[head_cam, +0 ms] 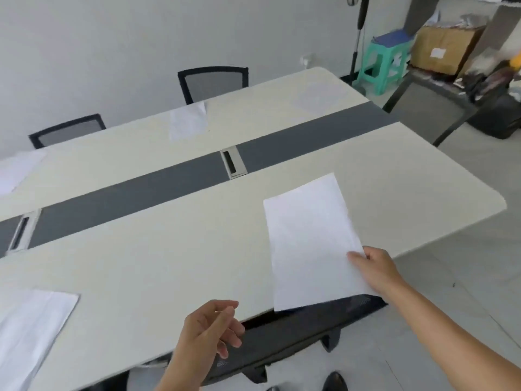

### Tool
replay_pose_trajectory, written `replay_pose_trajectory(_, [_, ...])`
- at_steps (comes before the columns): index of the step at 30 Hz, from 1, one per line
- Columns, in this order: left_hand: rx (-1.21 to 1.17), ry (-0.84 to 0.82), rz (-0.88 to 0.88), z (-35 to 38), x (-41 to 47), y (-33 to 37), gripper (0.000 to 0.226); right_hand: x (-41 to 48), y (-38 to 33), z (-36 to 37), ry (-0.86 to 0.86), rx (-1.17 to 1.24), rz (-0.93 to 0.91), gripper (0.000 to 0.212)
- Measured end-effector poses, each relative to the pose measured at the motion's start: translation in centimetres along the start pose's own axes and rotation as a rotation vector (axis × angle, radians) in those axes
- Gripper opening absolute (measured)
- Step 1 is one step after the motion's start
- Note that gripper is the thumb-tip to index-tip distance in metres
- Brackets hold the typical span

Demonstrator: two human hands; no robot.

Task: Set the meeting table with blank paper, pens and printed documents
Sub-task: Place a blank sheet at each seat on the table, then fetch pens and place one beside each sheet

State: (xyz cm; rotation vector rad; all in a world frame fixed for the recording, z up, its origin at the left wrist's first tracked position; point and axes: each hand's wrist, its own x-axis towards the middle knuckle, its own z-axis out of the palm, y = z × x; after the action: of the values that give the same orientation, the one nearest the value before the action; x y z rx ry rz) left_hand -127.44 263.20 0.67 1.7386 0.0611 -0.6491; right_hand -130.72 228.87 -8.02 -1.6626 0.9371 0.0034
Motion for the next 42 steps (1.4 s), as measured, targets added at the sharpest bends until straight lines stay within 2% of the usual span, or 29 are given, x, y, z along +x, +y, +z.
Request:
replay_pose_trajectory(3, [-0.023,0.085,-0.074,-1.4,-1.8,-1.0,0.015,5.5,0.3,2.9,-0.021,-0.057,0.060,0.030])
replay_pose_trajectory(6, [-0.021,0.177,-0.120,-3.0,-3.2,-1.8,0.015,8.9,0.8,5.4,-0.003,-0.148,0.106,0.015])
replay_pose_trajectory(11, [-0.078,0.283,-0.152,-5.0,-3.9,-2.6,0.014,11.9,2.4,8.2,-0.011,-0.352,0.176,0.034])
replay_pose_trajectory(14, [-0.096,0.282,-0.173,-5.7,-3.4,-2.9,0.014,12.0,2.4,9.0,-0.011,-0.454,0.177,0.033])
replay_pose_trajectory(17, [-0.090,0.249,-0.166,-6.6,-2.0,-2.7,0.014,12.0,3.2,9.1,-0.011,-0.515,0.205,0.043])
replay_pose_trajectory(21, [-0.039,0.186,-0.108,-7.3,1.1,-1.8,0.015,10.1,1.8,8.0,0.013,-0.552,0.180,0.032])
replay_pose_trajectory(24, [0.002,0.089,-0.068,-6.2,3.8,-0.7,0.015,6.8,0.1,6.1,0.065,-0.377,0.134,0.033])
replay_pose_trajectory(27, [0.042,-0.037,-0.020,-3.5,6.4,1.1,0.015,2.6,-1.2,2.7,0.068,-0.114,0.063,0.021])
replay_pose_trajectory(30, [0.073,-0.153,0.035,0.5,8.4,3.0,0.015,-2.6,-2.0,-1.9,0.100,0.013,-0.006,0.007])
replay_pose_trajectory(32, [0.108,-0.232,0.053,3.7,9.3,3.9,0.015,-6.2,-1.7,-5.1,0.159,0.077,-0.035,0.006])
replay_pose_trajectory(37, [0.196,-0.423,0.087,13.4,10.2,5.9,0.015,-12.3,2.0,-12.5,0.334,0.202,-0.010,0.009])
replay_pose_trajectory(42, [0.261,-0.541,0.104,25.2,8.9,6.7,0.015,-15.2,7.7,-20.7,0.489,0.310,0.061,0.012])
